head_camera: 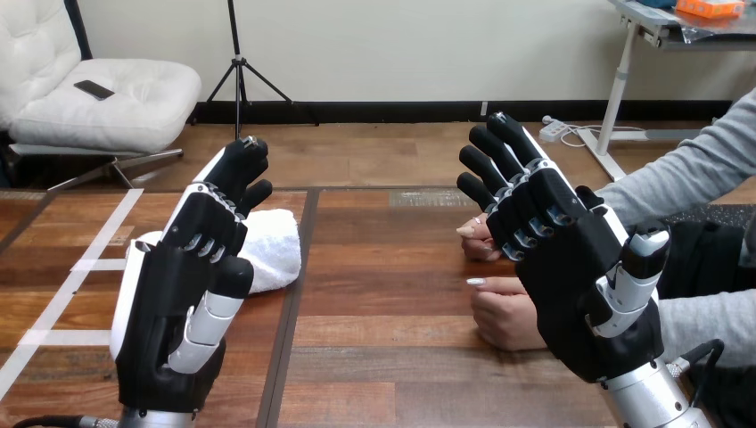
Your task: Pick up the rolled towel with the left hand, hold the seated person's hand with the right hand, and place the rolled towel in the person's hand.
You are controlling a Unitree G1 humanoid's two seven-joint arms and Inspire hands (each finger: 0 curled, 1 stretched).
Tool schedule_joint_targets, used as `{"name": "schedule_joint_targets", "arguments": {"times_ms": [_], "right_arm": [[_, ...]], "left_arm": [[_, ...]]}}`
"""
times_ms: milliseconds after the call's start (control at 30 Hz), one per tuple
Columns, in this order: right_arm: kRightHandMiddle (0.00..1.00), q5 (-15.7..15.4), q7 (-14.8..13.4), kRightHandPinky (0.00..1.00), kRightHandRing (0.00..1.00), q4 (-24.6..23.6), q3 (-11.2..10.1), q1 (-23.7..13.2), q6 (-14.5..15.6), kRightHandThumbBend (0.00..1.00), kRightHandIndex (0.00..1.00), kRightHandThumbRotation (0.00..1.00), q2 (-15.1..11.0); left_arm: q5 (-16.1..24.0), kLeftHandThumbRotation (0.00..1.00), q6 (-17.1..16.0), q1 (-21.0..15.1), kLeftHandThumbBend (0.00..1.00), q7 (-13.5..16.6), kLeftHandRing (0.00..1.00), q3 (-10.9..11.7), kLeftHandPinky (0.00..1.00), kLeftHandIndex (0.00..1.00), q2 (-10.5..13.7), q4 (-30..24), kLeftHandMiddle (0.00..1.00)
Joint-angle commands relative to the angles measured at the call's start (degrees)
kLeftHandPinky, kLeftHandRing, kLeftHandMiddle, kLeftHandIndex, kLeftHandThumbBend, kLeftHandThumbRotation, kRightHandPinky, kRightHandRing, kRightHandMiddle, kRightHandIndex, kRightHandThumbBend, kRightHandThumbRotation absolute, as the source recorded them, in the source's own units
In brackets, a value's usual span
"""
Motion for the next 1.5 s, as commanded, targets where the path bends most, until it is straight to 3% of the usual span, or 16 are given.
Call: {"name": "schedule_joint_targets", "arguments": {"times_ms": [0, 633, 1033, 1467], "right_arm": [[0.97, 1.52, 0.46, 0.99, 0.98, -1.79, -0.11, -2.48, -0.14, 0.97, 0.96, 1.00, 0.30], [0.98, 1.66, 0.86, 1.00, 0.99, -1.73, -0.12, -2.62, -0.04, 0.97, 0.96, 1.00, 0.07], [0.97, 1.19, 0.33, 1.00, 0.98, -1.59, -0.04, -2.91, 0.02, 0.98, 0.95, 1.00, 0.12], [0.96, 0.93, 0.13, 1.00, 0.98, -0.67, 0.12, -3.96, -0.08, 0.98, 0.95, 1.00, 0.30]], "left_arm": [[0.04, 0.73, 0.00, -2.26, 0.79, 0.13, 0.92, -0.52, 0.89, 0.86, 0.14, -2.64, 0.90], [-1.73, 0.70, 1.32, -1.95, 0.80, -0.96, 0.94, -1.13, 0.91, 0.88, 0.14, -3.44, 0.91], [-0.65, 0.71, 1.39, -2.54, 0.81, -0.22, 0.93, -0.67, 0.88, 0.88, 0.25, -3.17, 0.91], [7.20, 0.76, 1.50, -8.85, 0.90, 4.48, 0.91, 2.07, 0.82, 0.89, 1.77, 0.29, 0.91]]}}
